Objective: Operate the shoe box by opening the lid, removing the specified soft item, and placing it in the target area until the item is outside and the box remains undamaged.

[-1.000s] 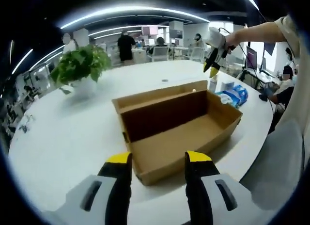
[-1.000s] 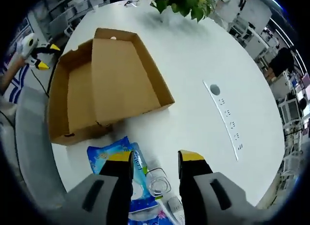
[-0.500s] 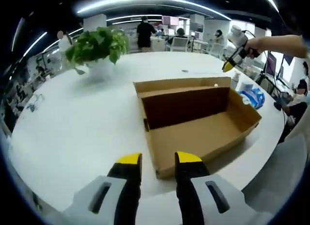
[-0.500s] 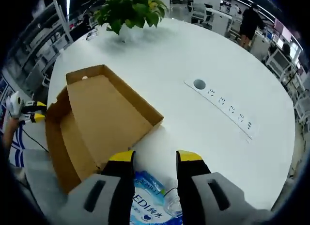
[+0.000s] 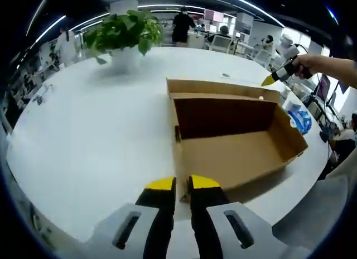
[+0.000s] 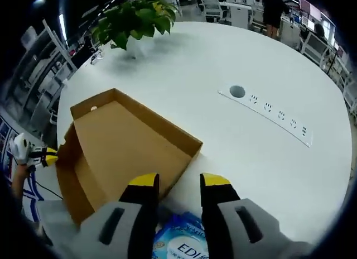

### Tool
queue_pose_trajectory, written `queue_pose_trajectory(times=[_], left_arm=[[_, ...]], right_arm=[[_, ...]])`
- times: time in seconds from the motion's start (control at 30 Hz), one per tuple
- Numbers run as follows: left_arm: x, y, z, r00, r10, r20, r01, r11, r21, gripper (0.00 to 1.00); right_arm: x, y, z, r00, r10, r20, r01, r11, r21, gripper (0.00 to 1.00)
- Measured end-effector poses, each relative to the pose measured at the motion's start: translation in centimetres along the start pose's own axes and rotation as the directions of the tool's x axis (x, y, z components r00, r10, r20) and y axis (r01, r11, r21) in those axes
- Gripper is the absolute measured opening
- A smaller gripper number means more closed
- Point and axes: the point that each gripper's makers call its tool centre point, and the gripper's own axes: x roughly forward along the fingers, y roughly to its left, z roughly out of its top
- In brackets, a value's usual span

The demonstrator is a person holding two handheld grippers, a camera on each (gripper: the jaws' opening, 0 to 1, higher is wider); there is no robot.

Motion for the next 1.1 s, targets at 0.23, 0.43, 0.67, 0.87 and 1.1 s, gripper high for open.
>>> queue_pose_trajectory(times=[0.23,0.43,0.67,0.87,1.1], left_arm=[[0.5,-0.3,-0.1,1.000,-0.002,-0.013,0.002,1.000,-0.004,0.04],[0.6,-0.3,-0.2,1.000,-0.017,-0.009,0.017,1.000,-0.021,0.04],[0.6,-0.2,-0.2,1.000,-0.029,0.005,0.029,0.998,-0.048,0.03],[0.6,-0.3,-0.2,0.999,-0.031,0.008,0.031,0.998,-0.055,0.03],[0.7,-0.3,-0.2,0.999,-0.031,0.010,0.031,0.998,-0.063,0.03]], right_arm=[[1.8,-0.7,0.1,1.000,-0.029,0.006,0.028,0.997,0.070,0.17],[3.2,-0.4,-0.5,1.000,-0.022,-0.020,0.024,0.992,0.127,0.11],[3.7,-0.6,-0.9,0.998,-0.055,-0.038,0.061,0.980,0.190,0.06],[3.1,-0.6,-0.7,0.997,-0.076,-0.030,0.081,0.977,0.200,0.03],[2.2,-0.5,-0.2,0.996,-0.088,0.001,0.086,0.982,0.169,0.03]])
